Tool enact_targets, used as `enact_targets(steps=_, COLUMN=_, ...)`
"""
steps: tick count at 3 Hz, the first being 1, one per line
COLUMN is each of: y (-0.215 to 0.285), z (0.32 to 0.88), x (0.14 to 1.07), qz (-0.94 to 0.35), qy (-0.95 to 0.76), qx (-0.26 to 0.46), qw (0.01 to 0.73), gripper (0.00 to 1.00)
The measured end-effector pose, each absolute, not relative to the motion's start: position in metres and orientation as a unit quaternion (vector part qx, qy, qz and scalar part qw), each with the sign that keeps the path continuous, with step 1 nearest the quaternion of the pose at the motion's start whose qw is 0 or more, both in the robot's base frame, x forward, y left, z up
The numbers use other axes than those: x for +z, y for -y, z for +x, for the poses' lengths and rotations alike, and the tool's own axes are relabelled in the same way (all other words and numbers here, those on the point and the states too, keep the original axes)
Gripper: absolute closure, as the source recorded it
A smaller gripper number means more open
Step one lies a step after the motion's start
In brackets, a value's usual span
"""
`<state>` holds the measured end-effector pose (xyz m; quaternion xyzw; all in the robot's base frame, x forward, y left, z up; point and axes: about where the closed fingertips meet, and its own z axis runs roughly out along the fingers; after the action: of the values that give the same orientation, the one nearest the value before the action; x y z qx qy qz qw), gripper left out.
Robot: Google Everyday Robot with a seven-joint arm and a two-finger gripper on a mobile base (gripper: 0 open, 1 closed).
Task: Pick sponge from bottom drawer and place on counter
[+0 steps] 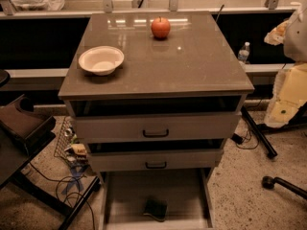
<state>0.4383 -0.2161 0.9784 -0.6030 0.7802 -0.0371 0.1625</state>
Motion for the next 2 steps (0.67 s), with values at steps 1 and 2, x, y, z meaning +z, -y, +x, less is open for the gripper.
enact_targets(steps=1, y=0.2161, z=0.4383, x=0.9784, qz=-0.603, qy=-0.78, qx=-0.037, qw=0.163, gripper=0.0)
enact_targets(steps=2, y=0.2097, z=0.4428, x=0.9721, qz=-0.605, qy=-0.775, qx=-0.027, qw=0.182, gripper=0.0)
